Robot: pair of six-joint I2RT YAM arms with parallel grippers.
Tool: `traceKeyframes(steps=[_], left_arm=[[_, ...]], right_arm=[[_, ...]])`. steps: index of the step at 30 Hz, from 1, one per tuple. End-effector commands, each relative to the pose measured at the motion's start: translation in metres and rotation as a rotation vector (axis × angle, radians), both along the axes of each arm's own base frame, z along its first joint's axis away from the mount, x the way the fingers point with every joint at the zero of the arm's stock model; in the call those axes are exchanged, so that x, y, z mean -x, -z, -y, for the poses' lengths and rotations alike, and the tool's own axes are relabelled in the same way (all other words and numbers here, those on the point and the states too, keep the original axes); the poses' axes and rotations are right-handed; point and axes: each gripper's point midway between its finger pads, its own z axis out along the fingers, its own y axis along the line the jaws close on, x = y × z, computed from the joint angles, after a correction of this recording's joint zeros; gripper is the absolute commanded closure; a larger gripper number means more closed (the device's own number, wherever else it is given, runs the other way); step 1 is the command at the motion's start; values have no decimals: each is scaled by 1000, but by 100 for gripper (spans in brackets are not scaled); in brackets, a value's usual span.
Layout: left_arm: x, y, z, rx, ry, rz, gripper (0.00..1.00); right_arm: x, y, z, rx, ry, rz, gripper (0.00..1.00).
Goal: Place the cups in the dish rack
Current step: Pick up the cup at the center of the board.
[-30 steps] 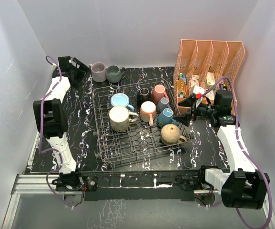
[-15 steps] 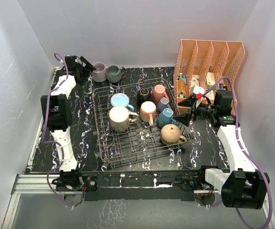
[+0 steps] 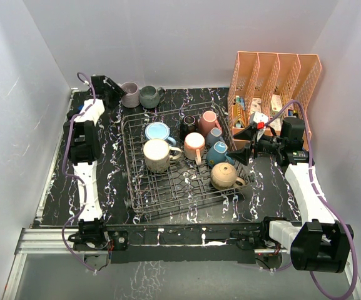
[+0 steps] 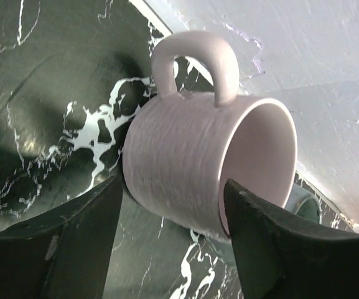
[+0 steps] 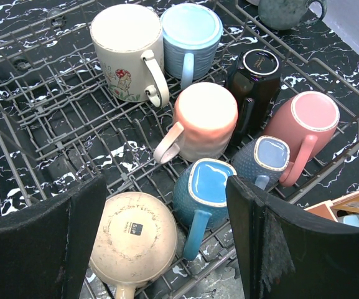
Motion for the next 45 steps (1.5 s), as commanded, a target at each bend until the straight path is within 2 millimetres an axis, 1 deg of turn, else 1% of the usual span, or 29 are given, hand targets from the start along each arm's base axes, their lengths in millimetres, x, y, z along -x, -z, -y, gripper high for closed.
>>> traceKeyframes(steps=[1, 3, 5, 6, 8, 10, 12, 15, 18, 24, 26, 29, 32, 35, 39, 42, 45], left_arm=[[-15, -30, -3, -13, -9, 53, 39], [-14, -27, -2, -17, -6, 42, 42], [-11, -26, -3, -23, -5, 36, 50], [-9, -24, -4, -29, -5, 32, 52], [-6, -27, -4, -40, 2, 37, 53], [-2, -26, -4, -52, 15, 34, 59], [0, -27, -4, -64, 27, 35, 59], [3, -28, 0, -72, 60, 39, 67], [7, -33, 1, -86, 82, 58, 69], [16, -44, -2, -127, 101, 88, 83], [19, -49, -2, -143, 106, 97, 90], [23, -58, -4, -164, 116, 126, 100], [25, -71, -5, -172, 123, 167, 100], [29, -90, -11, -194, 117, 210, 100], [37, -118, -33, -243, 69, 267, 100], [47, -132, -52, -284, 32, 277, 100], [62, -143, -68, -325, 3, 276, 100]], right_arm=[[-5, -7, 2, 5, -5, 56, 21], [-6, -7, 2, 7, -1, 57, 21], [-6, -6, 2, 8, -1, 56, 21], [-6, -6, 2, 9, 0, 56, 21], [-6, -6, 2, 9, 0, 56, 21], [-6, -6, 2, 8, 0, 56, 21], [-6, -6, 3, 9, 0, 57, 21], [-7, -6, 3, 10, 2, 59, 21], [-7, -6, 3, 10, 3, 61, 21], [-7, -6, 4, 12, 10, 63, 21], [-7, -6, 4, 10, 9, 64, 21], [-6, -6, 4, 8, 6, 66, 21], [-7, -6, 5, 7, 10, 67, 21], [-7, -6, 5, 7, 14, 66, 21], [-6, -6, 5, 7, 16, 70, 21], [-6, -7, 5, 4, 15, 71, 21], [-6, -7, 5, 1, 12, 71, 21]])
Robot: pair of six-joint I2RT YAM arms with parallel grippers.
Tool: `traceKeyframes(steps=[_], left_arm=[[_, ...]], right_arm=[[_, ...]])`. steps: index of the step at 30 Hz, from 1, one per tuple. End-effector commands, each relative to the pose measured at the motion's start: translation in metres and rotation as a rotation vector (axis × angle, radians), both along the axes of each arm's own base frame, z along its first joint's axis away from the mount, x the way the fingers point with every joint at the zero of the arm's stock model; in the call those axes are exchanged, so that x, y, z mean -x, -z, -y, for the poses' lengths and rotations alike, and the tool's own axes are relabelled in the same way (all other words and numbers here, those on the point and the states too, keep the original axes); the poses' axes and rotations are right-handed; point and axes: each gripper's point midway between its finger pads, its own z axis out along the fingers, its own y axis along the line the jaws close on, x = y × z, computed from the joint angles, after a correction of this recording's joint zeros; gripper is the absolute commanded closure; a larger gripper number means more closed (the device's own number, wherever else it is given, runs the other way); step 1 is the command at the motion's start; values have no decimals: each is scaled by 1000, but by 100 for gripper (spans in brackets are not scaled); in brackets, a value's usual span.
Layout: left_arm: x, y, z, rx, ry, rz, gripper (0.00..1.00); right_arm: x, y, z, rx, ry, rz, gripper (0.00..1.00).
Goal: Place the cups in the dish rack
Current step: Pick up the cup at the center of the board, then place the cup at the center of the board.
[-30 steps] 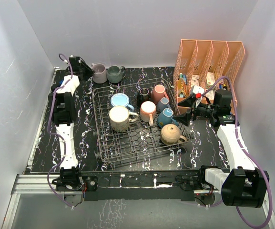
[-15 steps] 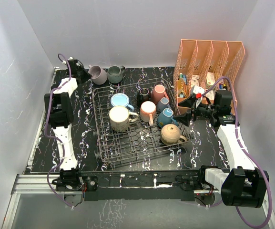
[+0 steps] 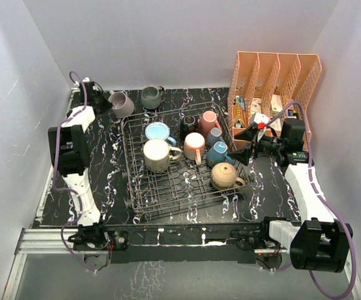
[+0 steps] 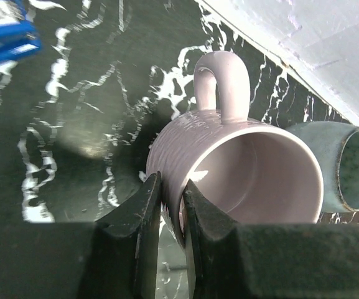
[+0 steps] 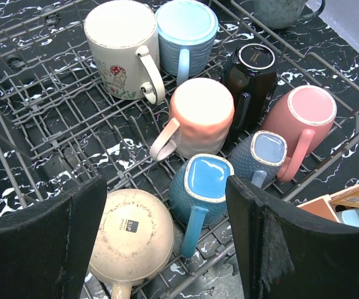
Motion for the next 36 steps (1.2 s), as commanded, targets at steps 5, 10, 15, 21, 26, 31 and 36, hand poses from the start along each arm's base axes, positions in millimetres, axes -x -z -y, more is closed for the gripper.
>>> traceKeyframes(steps=[5, 10, 15, 21, 26, 31, 36], left_arm=[[34, -127, -52, -128, -89, 250, 100], [89, -128, -56, -183, -112, 219, 100], [146, -121, -58, -239, -121, 175, 100], [203, -129, -52, -252, -136, 195, 100], [243, -128, -44, -229, -147, 168, 100], [276, -104, -40, -193, -182, 82, 100], [301, -75, -41, -176, -227, -15, 100]], right_arm=[[-2, -12, 1, 0, -3, 71, 21], [-1, -12, 0, -7, -9, 71, 21], [2, -11, -2, -19, -25, 68, 21], [9, -12, -6, -39, -66, 71, 22], [14, -9, -8, -50, -98, 66, 22], [15, -7, -9, -58, -110, 56, 22], [13, -3, -7, -52, -97, 50, 22]])
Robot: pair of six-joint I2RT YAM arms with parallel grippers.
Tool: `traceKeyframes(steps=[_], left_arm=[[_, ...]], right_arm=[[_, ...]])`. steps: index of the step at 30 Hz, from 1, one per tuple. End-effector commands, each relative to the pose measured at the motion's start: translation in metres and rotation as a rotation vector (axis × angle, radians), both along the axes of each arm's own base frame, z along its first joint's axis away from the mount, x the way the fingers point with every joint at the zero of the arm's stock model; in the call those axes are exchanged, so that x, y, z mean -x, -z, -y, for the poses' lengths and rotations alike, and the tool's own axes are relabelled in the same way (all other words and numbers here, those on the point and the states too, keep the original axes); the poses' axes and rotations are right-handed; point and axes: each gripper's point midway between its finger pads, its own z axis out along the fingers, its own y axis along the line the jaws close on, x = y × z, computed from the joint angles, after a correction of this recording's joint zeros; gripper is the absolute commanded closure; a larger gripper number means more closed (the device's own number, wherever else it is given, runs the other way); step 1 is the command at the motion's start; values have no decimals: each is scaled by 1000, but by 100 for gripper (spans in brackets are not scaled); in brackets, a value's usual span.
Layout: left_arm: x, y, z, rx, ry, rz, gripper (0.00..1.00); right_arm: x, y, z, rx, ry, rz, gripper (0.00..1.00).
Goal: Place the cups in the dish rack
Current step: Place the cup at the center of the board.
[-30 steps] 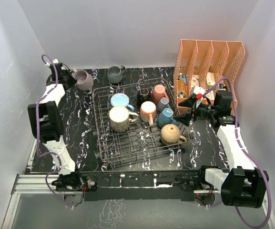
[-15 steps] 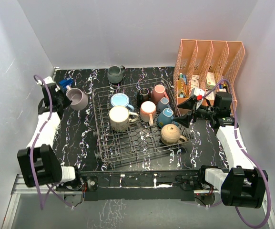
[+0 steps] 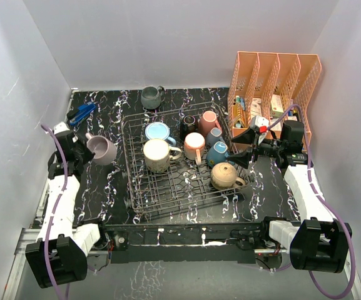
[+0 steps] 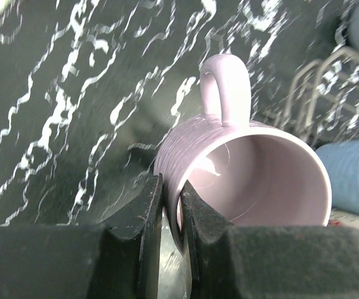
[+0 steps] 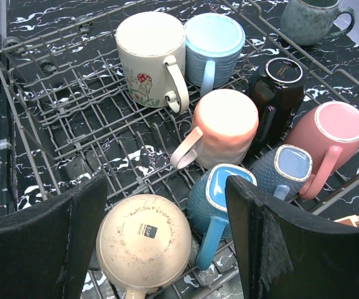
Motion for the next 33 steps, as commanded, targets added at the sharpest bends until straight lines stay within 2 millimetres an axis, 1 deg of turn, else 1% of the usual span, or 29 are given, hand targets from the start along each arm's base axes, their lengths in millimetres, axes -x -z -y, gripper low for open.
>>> traceKeyframes(steps=[1, 6, 8, 13, 18, 22, 23, 28, 31, 32, 33], left_arm=[[18, 9, -5, 34, -93, -17, 100], [30, 40, 2, 100, -122, -74, 100], [34, 49, 1, 108, -143, -92, 100], [43, 59, -6, 87, -192, -116, 100], [52, 82, -6, 107, -234, -204, 100], [55, 83, -8, 107, -250, -217, 99], [55, 81, -8, 106, -250, -218, 97], [57, 75, -8, 97, -239, -242, 75], [58, 64, -12, 70, -240, -248, 65], [58, 58, -13, 58, -239, -240, 59], [58, 52, -14, 48, -234, -231, 57]], right_arm=[[-2, -3, 1, 0, -8, 47, 22], [-3, -2, 2, -1, -5, 41, 22], [-3, -2, 2, -1, -2, 41, 22], [-4, -1, 3, -2, 2, 38, 22], [-5, -1, 4, -1, 7, 36, 22], [-5, -1, 5, -2, 11, 34, 22], [-5, -1, 5, -2, 12, 34, 22], [-5, -2, 6, -3, 15, 37, 22], [-6, -3, 7, -3, 16, 38, 22], [-6, -3, 7, -2, 18, 38, 22], [-6, -3, 8, -2, 20, 38, 22]])
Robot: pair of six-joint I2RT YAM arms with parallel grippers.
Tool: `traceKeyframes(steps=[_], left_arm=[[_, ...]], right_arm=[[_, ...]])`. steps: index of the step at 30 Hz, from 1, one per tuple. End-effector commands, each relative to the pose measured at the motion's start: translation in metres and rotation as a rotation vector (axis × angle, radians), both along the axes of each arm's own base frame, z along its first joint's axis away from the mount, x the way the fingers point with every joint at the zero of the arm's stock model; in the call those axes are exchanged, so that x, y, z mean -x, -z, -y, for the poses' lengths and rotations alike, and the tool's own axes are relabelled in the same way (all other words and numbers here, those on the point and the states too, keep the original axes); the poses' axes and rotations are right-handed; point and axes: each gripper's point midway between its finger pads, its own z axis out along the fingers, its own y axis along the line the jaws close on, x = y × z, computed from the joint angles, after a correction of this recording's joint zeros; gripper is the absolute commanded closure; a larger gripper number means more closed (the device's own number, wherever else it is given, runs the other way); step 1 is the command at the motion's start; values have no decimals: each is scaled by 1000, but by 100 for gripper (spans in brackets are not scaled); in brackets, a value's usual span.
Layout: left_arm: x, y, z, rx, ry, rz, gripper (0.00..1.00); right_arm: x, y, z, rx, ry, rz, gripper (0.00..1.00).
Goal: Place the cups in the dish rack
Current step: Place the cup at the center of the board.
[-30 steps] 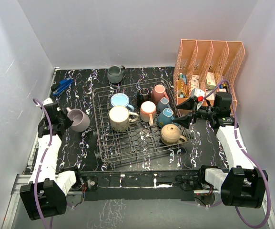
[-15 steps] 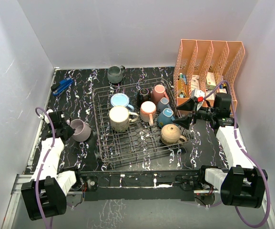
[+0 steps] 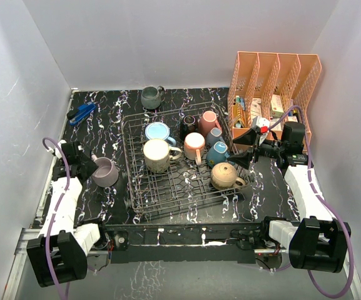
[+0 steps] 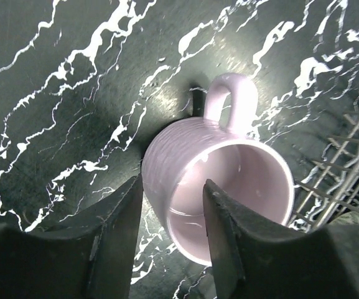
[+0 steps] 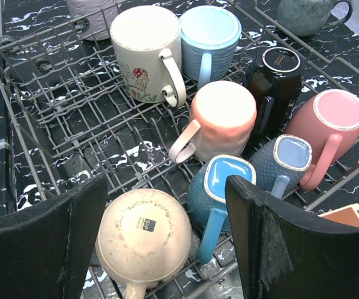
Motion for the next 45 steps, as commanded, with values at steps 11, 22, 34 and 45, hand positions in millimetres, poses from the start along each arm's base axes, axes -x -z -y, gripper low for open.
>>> traceKeyframes(steps=[11, 22, 34, 45], left_arm=[[-28, -142, 83, 102, 613, 400, 42], [-25, -77, 73, 200, 548, 93, 41], [-41, -18, 71, 134, 379, -19, 44], [-43, 17, 64, 23, 297, -130, 58]], right_arm=[[-5, -8, 4, -2, 1, 52, 22], [-8, -6, 7, -2, 14, 45, 22], [-9, -3, 9, -2, 21, 36, 22], [-9, -3, 10, -2, 26, 37, 22]])
